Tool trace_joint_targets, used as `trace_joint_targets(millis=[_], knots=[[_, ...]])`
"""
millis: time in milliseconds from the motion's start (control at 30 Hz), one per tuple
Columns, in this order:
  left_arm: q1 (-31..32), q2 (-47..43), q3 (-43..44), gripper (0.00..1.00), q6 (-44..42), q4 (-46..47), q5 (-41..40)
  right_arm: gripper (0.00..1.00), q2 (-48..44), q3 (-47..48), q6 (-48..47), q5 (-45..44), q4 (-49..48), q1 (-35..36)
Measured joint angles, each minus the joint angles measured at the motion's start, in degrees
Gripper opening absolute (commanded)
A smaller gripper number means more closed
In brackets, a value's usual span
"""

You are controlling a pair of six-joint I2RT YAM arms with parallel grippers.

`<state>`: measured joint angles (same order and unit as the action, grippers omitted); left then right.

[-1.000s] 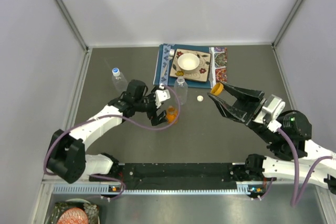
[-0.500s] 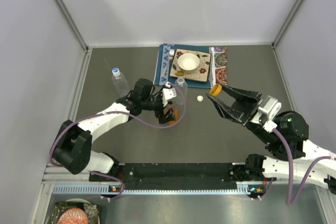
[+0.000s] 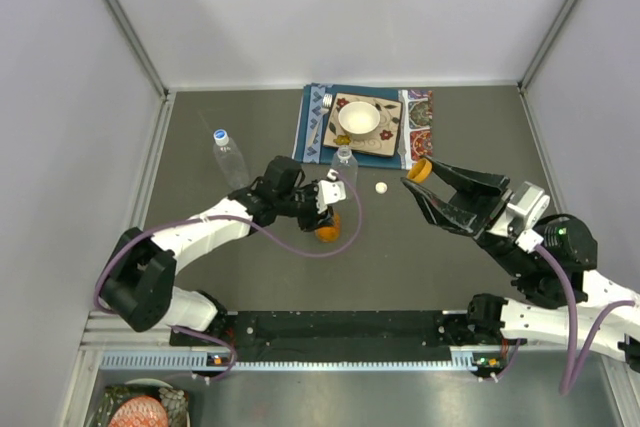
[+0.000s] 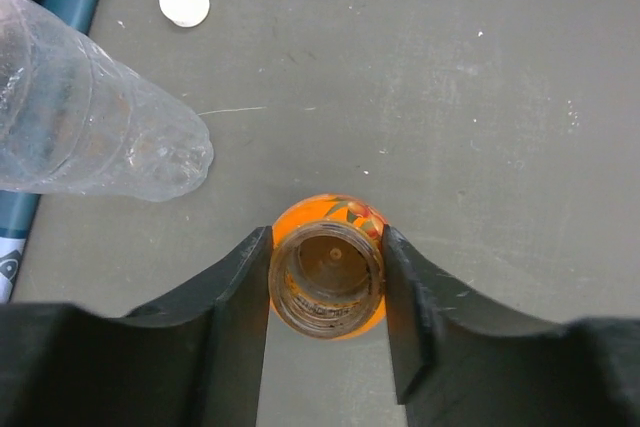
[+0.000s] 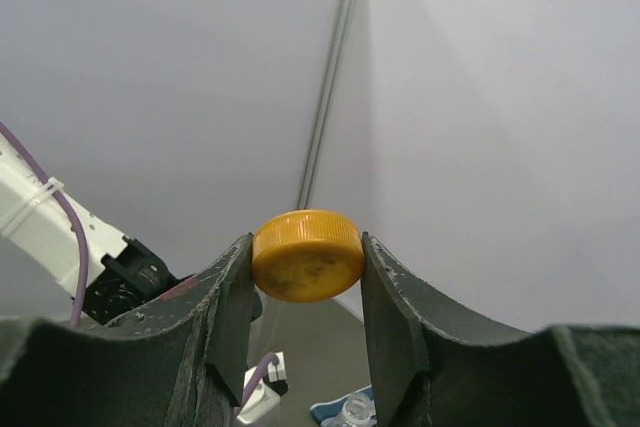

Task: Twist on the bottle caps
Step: Adjust the plastic bottle at the center of the board.

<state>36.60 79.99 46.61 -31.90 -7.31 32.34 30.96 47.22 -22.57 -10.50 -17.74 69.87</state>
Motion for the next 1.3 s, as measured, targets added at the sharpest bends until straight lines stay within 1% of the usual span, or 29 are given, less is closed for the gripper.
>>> trace_joint_targets(millis=[67, 100, 133, 167, 200, 267, 300, 433, 500, 567, 700, 833, 933, 967, 1000, 1067, 1100, 1167, 1200, 1233, 1300], knots=[[0.0, -0.28, 0.02, 0.26, -0.72, -0.57, -0.39, 0.36, 0.0, 0.0, 0.33, 0.0, 0.0, 0.0], [0.0, -0.5, 0.17, 0.21, -1.36, -1.42, -0.74, 0.36, 0.0, 0.0, 0.37, 0.0, 0.04, 0.0], [0.02, -0.74, 0.55, 0.19, -1.97, -2.75, -1.31, 0.36, 0.0, 0.0, 0.59, 0.0, 0.11, 0.0], [0.09, -0.85, 1.53, 0.17, -2.8, -5.18, -2.12, 0.36, 0.02, 0.0, 0.74, 0.0, 0.2, 0.0], [0.11, -0.85, 2.45, 0.12, -3.48, -7.17, -2.78, 0.36, 0.07, 0.02, 0.79, 0.02, 0.28, 0.0], [0.48, -0.7, 5.57, 0.06, -5.25, -14.25, -5.07, 0.36, 0.37, 0.07, 1.07, 0.02, 0.39, 0.0], [0.76, -0.31, 7.78, 0.01, -6.05, -18.08, -6.56, 0.36, 0.57, 0.11, 1.22, 0.04, 0.52, 0.0], [4.48, 3.02, 18.75, 0.0, -8.66, -32.39, -13.86, 0.36, 1.73, 0.9, 1.75, 0.11, 1.42, 0.0], [7.41, 5.01, 23.61, 0.0, -8.81, -38.05, -17.31, 0.36, 2.12, 1.38, 1.9, 0.26, 1.7, 0.0], [10.27, 6.82, 26.18, 0.0, -8.41, -42.16, -19.67, 0.36, 2.19, 1.66, 2.23, 0.31, 1.97, 0.0], [17.97, 12.48, 28.3, 0.0, -5.55, -49.0, -22.84, 0.36, 2.21, 2.49, 2.58, 0.37, 3.06, 0.0], [26.21, 19.58, 28.55, 0.0, -2.47, -53.0, -24.81, 0.36, 2.16, 4.24, 2.86, 0.44, 4.22, 0.0], [29.59, 23.52, 29.55, 0.0, -0.48, -54.23, -24.94, 0.36, 2.08, 5.35, 2.91, 0.42, 4.66, 0.0], [30.03, 24.41, 30.16, 0.01, 0.15, -54.29, -24.98, 0.36, 2.03, 5.62, 2.91, 0.42, 4.72, 0.0], [30.25, 25.07, 30.82, 0.04, 0.59, -54.36, -24.96, 0.35, 2.03, 5.81, 2.91, 0.39, 4.92, 0.0], [30.36, 26.71, 33.11, 0.08, 1.75, -54.14, -24.94, 0.36, 2.03, 5.84, 2.91, 0.37, 5.22, 0.0], [30.36, 27.39, 34.12, 0.13, 2.1, -53.62, -24.92, 0.36, 2.05, 5.84, 2.91, 0.31, 5.44, 0.0], [30.32, 28.24, 35.56, 0.19, 2.78, -52.06, -24.92, 0.36, 2.05, 5.84, 2.91, 0.17, 5.66, 0.0], [30.29, 28.52, 36.0, 0.24, 3.1, -51.19, -24.92, 0.36, 2.05, 5.84, 2.91, 0.11, 5.7, 0.0], [30.29, 28.72, 36.24, 0.33, 3.34, -50.49, -24.87, 0.36, 2.05, 5.84, 2.91, 0.02, 5.79, 0.0], [30.32, 29.18, 36.39, 0.45, 3.69, -49.05, -24.52, 0.36, 2.05, 5.84, 2.91, -0.07, 6.1, 0.0]])
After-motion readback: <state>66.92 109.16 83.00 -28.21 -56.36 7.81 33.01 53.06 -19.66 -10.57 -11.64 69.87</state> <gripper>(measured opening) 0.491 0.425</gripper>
